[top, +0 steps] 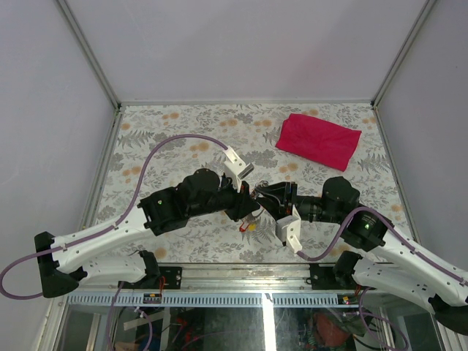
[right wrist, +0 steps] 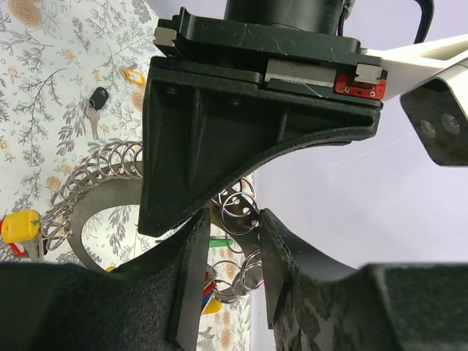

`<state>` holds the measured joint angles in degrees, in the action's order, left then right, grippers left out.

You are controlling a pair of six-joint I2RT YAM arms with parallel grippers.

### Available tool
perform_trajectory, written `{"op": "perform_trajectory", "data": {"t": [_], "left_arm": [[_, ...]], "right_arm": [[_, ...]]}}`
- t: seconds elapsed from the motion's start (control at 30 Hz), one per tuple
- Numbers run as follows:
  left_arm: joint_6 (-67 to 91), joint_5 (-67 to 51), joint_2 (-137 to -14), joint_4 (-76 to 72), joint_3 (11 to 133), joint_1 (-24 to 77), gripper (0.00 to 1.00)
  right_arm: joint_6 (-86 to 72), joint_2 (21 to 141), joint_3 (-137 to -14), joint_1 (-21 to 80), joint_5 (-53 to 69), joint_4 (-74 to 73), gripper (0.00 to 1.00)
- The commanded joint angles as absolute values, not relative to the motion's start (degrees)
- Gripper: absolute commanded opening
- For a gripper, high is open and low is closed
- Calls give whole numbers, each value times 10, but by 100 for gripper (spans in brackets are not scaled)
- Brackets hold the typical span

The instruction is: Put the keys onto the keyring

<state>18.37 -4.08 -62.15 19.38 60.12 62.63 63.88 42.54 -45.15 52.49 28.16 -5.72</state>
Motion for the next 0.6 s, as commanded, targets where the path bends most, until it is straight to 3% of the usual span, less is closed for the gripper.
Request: {"op": "perform_trajectory", "data": {"t": [0.0,0.57], "left_arm": [[189,-50,-621,158,624,630,0],[187,-52,-619,158,625,630,0]], "right_arm": [[644,430,-471,526,288,-39,38],[617,424,-445,526,265,2,18]]}}
